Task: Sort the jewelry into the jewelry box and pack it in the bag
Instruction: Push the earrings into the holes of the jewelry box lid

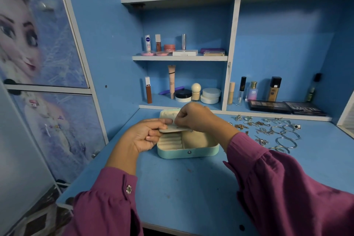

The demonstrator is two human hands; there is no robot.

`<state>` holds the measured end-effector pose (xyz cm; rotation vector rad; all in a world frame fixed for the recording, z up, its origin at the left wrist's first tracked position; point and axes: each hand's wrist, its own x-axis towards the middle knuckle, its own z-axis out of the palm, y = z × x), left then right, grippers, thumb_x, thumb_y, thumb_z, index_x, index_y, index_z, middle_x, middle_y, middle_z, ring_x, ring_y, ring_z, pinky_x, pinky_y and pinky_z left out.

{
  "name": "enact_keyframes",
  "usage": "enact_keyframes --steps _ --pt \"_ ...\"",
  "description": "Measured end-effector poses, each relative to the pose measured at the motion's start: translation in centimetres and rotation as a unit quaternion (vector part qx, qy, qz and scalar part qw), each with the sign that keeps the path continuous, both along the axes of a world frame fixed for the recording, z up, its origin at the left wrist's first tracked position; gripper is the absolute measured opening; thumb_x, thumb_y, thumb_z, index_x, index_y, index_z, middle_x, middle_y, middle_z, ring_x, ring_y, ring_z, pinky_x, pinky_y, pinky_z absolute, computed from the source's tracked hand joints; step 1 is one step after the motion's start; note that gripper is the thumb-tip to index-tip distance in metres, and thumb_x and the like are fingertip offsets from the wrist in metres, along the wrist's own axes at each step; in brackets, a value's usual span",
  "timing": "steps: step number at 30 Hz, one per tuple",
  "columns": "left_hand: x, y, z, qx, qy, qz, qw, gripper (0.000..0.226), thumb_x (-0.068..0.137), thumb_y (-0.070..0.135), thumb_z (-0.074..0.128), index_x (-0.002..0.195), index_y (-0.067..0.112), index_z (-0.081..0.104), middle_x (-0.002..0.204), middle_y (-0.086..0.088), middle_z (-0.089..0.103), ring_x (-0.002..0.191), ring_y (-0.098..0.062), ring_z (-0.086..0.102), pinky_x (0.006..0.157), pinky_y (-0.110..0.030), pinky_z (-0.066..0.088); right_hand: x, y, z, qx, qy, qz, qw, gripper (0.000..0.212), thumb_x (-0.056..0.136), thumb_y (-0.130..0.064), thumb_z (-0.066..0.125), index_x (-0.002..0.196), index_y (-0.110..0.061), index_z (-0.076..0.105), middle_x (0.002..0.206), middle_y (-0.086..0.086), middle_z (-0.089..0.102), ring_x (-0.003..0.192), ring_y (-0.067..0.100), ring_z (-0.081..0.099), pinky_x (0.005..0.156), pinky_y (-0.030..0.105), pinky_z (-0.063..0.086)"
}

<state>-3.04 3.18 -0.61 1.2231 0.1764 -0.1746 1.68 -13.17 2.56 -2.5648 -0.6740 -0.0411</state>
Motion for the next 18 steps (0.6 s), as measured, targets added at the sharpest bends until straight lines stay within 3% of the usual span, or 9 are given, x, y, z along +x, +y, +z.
enact_keyframes --steps 4,9,14,18 --pt "-0.02 -0.02 0.02 -0.007 -0.002 0.002 1.0 0.023 0.089 -0.012 0.042 0.094 0.002 0.061 0.046 0.005 0.047 0.026 -0.001 0.028 0.026 -0.009 0.018 -0.05 -0.32 0.16 -0.004 0.029 0.008 1.0 0.02 0.085 -0.025 0.058 0.073 -0.011 0.066 0.07 0.004 0.055 0.062 0.015 0.043 0.073 0.03 0.03" --pt "0.0 -0.01 -0.04 -0.006 -0.004 0.003 1.0 0.023 0.089 -0.012 0.043 0.091 0.003 0.06 0.049 0.004 0.045 0.026 0.0 0.027 0.026 -0.009 0.018 0.28 -0.37 0.08 0.041 0.036 0.025 0.998 0.017 0.085 -0.029 0.065 0.082 -0.015 0.074 0.085 0.005 0.072 0.07 0.015 0.053 0.079 0.035 0.042" --pt "0.04 0.0 0.0 -0.01 -0.004 0.0 1.0 0.023 0.089 -0.012 0.043 0.091 0.004 0.06 0.049 0.004 0.044 0.026 -0.001 0.028 0.026 -0.009 0.019 0.53 -0.38 0.14 0.015 0.051 0.039 0.998 0.019 0.085 -0.028 0.063 0.082 -0.012 0.073 0.083 0.003 0.071 0.072 0.014 0.054 0.078 0.034 0.044" --pt "-0.09 0.03 0.07 -0.01 -0.006 -0.002 1.0 0.022 0.089 -0.011 0.044 0.092 0.003 0.06 0.048 0.004 0.045 0.027 -0.001 0.028 0.026 -0.009 0.019 0.32 -0.55 0.21 0.012 0.057 0.05 0.997 0.015 0.087 -0.025 0.061 0.073 -0.021 0.066 0.074 -0.008 0.062 0.071 0.011 0.052 0.069 0.027 0.043"
